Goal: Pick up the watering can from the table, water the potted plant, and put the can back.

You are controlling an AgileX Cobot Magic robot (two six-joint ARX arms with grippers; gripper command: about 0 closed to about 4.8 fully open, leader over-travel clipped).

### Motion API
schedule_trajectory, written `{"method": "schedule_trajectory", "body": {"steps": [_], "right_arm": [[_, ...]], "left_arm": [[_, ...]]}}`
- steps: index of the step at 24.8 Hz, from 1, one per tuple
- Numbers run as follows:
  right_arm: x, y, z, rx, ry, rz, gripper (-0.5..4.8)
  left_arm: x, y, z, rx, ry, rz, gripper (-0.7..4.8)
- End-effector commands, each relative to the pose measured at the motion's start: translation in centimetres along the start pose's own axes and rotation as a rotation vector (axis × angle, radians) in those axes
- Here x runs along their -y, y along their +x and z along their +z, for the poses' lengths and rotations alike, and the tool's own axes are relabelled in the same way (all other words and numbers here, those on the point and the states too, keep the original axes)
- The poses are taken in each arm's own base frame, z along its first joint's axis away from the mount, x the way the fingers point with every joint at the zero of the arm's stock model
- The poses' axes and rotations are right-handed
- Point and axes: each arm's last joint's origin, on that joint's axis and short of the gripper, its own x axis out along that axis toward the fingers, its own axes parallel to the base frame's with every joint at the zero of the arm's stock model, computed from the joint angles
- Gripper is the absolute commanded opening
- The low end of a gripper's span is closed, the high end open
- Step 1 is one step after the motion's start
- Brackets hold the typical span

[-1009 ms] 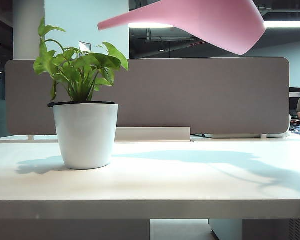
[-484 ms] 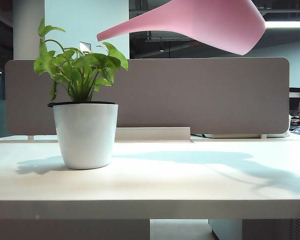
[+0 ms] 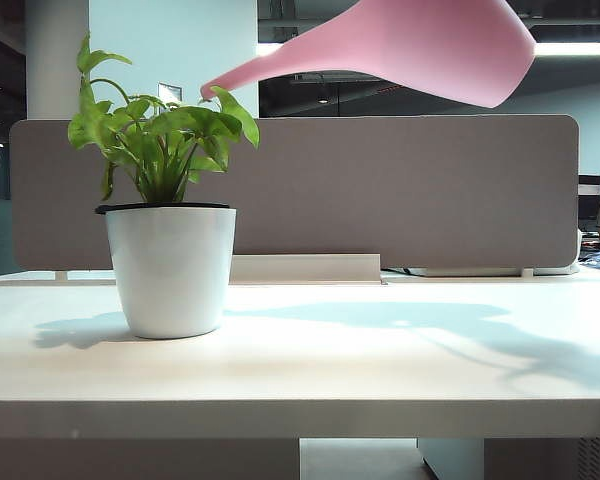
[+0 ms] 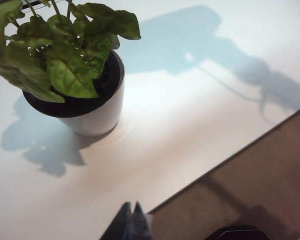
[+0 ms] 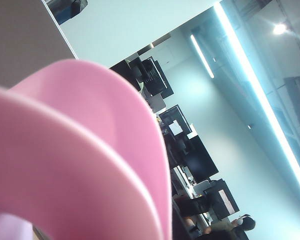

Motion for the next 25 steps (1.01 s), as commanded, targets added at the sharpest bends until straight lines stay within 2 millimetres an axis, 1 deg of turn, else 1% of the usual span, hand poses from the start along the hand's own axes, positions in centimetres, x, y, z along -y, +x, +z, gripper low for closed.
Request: {"method": "schedule_trajectory", "body": {"steps": [1,8,10,12,17,20,23,25], "right_arm": [[1.8,-0.6,1.1,0.062,0.000,-0.109,-0.05],[1.7,-0.6,1.1,0.061,-0.015,-0.108,-0.05],[1.6,-0.6,1.0,0.054,0.047,-0.098,-0.05],[1.3,-0.5,0.8,0.035,0.146,-0.058,-0.05],[-0.1,-0.4,0.0,-0.054,0.230,0.028,-0.05],[-1.5,-0.3,-1.3,-0.115,0.433,0.006,-0.05],[-2.6,-0.3,-3.6,-0.156,0.613,-0.028,-0.05],[-3.8,-0.4,-4.9,-0.172,0.714,-0.045,-0.05]], "left_arm": [[0.0,-0.1,0.1,0.014,0.000,-0.001,-0.05],[0.0,-0.1,0.1,0.014,0.000,-0.001,-0.05],[0.0,-0.1,0.1,0.014,0.000,-0.001,-0.05],[0.0,-0.1,0.1,0.014,0.000,-0.001,-0.05],[0.0,-0.1,0.1,0.014,0.000,-0.001,-0.05],[0.0,-0.1,0.1,0.013,0.000,-0.001,-0.05],[0.0,-0.1,0.1,0.014,0.000,-0.001,-0.05],[0.0,-0.1,0.1,0.014,0.000,-0.001,-0.05]]}}
